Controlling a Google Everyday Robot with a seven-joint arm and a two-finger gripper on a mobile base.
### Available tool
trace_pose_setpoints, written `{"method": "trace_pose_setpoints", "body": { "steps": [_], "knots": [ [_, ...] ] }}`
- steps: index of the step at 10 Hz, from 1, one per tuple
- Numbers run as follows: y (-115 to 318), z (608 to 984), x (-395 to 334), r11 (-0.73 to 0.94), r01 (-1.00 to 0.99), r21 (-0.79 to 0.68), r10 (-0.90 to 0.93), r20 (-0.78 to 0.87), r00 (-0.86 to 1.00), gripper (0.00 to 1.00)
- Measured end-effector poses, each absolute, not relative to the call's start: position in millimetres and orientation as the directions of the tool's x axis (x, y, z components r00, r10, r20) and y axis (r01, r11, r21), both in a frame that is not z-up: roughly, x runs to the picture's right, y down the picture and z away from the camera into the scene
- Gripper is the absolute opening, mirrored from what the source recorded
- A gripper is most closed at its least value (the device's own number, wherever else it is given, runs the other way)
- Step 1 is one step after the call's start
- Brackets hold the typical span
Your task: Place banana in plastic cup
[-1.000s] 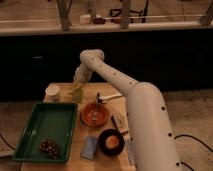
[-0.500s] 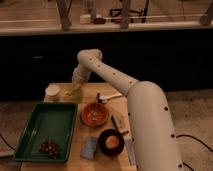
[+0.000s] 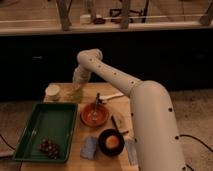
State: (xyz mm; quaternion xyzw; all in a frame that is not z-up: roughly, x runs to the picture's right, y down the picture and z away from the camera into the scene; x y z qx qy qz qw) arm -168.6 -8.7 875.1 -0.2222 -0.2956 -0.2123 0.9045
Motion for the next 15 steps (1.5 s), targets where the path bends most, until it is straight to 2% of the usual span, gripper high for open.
{"method": "trace_pose_setpoints", "body": {
  "steps": [2,15],
  "knots": [
    [-8,876,-167,0.815,0.51,-0.275,-0.252,0.624,0.74,0.79],
    [-17,888,-145,0.81,0.505,-0.296,-0.249,0.606,0.755,0.8]
  ]
}}
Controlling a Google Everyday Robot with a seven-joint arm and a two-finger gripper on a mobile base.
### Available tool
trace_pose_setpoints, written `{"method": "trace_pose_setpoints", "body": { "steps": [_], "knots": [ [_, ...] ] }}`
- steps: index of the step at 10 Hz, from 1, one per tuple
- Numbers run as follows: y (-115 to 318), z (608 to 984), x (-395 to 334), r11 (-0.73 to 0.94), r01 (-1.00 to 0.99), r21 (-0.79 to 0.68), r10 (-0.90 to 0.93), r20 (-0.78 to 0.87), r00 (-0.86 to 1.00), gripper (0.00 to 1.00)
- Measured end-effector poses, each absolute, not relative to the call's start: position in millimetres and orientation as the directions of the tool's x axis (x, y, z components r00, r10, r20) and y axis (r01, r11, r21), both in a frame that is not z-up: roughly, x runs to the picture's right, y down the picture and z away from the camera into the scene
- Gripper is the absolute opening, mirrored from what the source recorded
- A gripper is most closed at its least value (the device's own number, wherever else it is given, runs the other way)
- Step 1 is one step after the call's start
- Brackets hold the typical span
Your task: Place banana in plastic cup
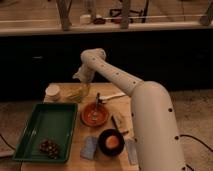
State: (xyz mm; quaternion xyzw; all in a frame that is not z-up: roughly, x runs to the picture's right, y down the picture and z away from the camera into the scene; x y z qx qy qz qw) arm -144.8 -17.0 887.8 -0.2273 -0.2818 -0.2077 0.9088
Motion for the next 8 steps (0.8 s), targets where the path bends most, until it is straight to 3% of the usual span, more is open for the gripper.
{"method": "trace_pose_setpoints", "body": {
  "steps": [8],
  "knots": [
    [-17.5,889.2,-143.6,0.809,0.508,-0.296,-0.252,0.606,0.755,0.8]
  ]
}}
